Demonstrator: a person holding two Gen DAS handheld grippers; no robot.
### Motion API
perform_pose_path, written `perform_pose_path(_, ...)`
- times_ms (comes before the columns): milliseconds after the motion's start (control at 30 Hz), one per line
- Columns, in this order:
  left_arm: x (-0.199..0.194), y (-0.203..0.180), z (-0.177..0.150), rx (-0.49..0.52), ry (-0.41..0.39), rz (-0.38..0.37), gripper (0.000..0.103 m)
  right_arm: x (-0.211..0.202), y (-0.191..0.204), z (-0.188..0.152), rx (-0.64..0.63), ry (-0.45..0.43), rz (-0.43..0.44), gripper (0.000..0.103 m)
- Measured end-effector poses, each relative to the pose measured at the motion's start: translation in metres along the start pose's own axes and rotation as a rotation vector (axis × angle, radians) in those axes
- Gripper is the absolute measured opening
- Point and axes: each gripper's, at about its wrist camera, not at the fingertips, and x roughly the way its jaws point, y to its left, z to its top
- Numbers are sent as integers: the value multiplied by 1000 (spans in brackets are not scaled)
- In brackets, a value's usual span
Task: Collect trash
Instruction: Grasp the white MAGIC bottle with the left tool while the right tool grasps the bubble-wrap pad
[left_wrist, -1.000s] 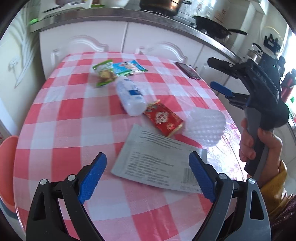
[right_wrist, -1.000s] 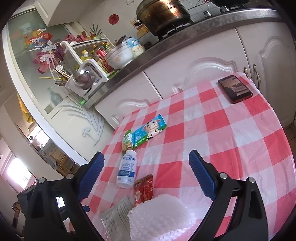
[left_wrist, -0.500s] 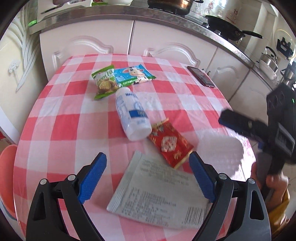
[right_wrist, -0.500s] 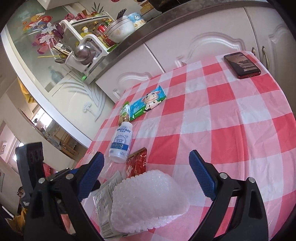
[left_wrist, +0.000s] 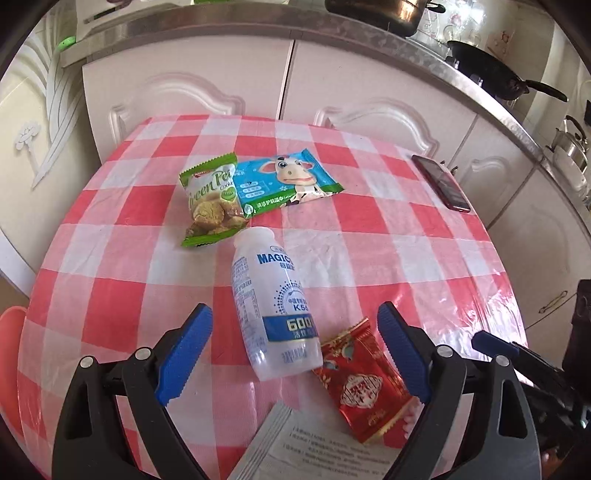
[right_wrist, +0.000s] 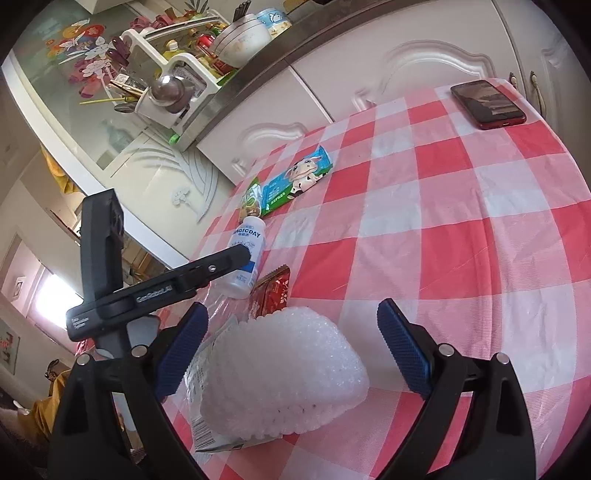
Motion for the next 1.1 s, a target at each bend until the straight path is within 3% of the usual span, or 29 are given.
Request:
perform_pose_path(167,11,0,5,-9,7,20,88,6,2,-3,-22,36,6,93)
perform_pose_path(367,18,-1,6,-12,20,23,70,12,8,-8,-75,69,6,93)
perform_pose_path(433,19,-2,6,-9,24,24,67,15,10,-9,-95,81,-1,89)
perform_pose_path(467,19,-3,6,-5,22,26,63,17,12,-10,-106,89,-1,82)
perform_pose_path(633,18,-1,5,-4,26,28,45,19,17,-12,-143,95,-5,74)
perform_pose_path(900,12,0,3,2,11,26,45,18,12,-10,-123,78,-13,58)
perform_pose_path(1100,3,1,1,4,-11,16,45,14,4,-7,-76,43,-7,52)
